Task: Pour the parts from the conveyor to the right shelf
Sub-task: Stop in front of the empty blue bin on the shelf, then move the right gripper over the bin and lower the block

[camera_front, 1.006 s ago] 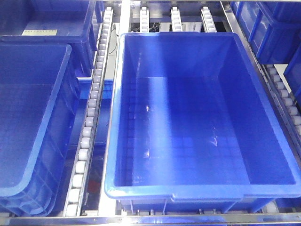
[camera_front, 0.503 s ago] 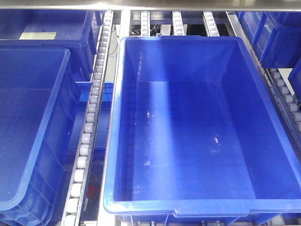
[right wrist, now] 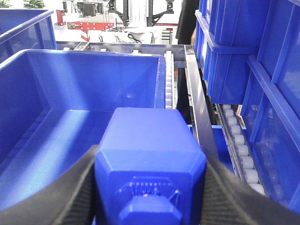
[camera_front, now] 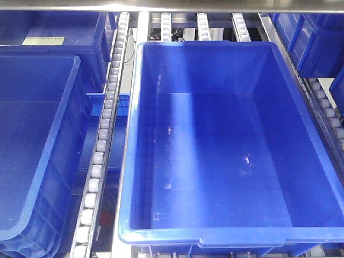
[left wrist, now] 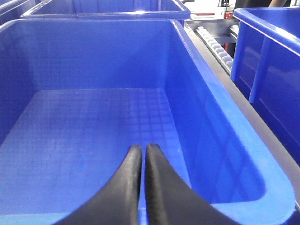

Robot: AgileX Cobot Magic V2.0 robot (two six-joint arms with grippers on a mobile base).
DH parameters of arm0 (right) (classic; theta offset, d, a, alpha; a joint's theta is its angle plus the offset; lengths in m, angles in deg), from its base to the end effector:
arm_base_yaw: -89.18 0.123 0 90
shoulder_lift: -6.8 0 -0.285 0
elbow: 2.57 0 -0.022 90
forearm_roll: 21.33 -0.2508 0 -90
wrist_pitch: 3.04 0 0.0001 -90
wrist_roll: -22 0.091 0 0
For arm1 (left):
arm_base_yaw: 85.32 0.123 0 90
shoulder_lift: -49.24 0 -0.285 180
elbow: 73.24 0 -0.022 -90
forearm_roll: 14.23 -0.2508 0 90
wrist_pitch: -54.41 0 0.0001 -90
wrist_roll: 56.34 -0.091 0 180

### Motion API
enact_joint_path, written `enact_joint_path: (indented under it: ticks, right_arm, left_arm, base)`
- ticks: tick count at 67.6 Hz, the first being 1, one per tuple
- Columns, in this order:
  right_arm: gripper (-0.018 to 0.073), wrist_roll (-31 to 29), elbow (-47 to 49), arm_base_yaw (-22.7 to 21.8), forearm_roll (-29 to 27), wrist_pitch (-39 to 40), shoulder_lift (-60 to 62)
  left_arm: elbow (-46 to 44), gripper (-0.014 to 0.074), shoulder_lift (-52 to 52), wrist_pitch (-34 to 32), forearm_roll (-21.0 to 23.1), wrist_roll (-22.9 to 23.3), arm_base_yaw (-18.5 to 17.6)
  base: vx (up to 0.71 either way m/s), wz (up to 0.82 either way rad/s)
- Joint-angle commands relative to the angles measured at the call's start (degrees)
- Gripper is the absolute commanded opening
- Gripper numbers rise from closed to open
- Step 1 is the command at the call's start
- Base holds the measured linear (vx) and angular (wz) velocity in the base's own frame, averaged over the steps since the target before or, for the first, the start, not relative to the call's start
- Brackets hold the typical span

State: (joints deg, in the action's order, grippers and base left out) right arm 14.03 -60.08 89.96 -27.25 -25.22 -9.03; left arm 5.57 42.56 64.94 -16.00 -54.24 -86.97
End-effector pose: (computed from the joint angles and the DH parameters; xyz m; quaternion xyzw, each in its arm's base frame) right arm 0.0502 0.0042 0.2850 -0.0342 0.7389 0.0044 0.6729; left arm 0.0557 -0.0011 0.1882 0.0065 0.7432 -0.0096 0.6690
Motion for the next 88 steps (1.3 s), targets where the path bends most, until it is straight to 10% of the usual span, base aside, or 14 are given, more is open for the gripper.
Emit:
enact_joint_path:
  ticks: [1, 54, 88]
  right_arm:
    - [-0.0009, -0.47, 1.46, -0.36, 0.11, 4.58, -0.64]
    - [-0.0006, -4.12, 10.07, -0.24, -4.39, -1.51, -11.78]
    - [0.0008, -6.74, 25.55, 14.79, -4.87, -2.6, -43.78]
  left_arm:
    - [-1.08, -0.0006, 0.25, -4.12, 0.05, 0.42, -0.28]
    - [-1.08, -0.0006, 0.36, -4.12, 0.05, 0.42, -0.28]
    - [-1.08, -0.0006, 0.36, -4.12, 0.05, 0.42, -0.28]
  base:
    - [0.0, 0.0]
    - [0.0, 0.0]
    - [0.0, 0.0]
